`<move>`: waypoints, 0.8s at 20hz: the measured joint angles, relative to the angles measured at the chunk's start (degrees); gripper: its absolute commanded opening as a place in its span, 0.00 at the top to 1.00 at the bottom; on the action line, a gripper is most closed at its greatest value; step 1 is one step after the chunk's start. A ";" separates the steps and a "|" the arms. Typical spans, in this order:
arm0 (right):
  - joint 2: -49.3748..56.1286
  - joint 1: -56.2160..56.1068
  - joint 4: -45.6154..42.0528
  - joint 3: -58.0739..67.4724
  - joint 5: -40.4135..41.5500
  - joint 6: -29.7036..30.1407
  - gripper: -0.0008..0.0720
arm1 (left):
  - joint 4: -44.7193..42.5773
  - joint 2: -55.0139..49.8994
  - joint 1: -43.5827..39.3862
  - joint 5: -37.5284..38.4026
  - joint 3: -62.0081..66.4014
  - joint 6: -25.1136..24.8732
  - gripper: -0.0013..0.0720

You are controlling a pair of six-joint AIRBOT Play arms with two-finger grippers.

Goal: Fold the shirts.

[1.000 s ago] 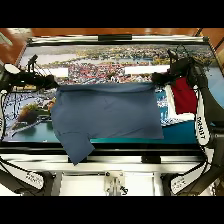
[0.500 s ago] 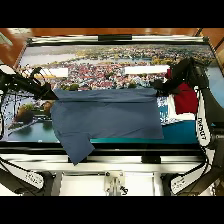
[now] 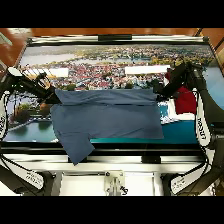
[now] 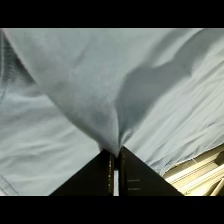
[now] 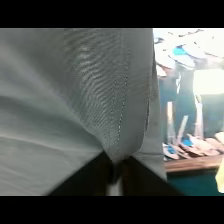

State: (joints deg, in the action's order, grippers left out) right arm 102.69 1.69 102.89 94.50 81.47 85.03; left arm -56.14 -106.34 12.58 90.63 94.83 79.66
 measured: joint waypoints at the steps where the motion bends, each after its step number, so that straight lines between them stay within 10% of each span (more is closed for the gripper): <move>1: -0.15 0.02 -0.09 0.02 0.02 0.04 0.27 | 0.07 0.02 0.02 0.15 0.07 0.57 0.25; 10: -11.87 0.81 -13.86 -0.66 9.14 5.18 0.27 | -5.81 11.06 5.81 5.60 -1.46 3.65 0.38; 16: -22.43 8.00 -7.39 -12.81 9.07 7.63 0.27 | -7.85 30.53 10.56 -0.66 -34.60 -1.88 0.38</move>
State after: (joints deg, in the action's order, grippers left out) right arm 80.27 9.69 95.50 81.69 90.54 92.66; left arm -63.99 -75.81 23.14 89.97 60.23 77.78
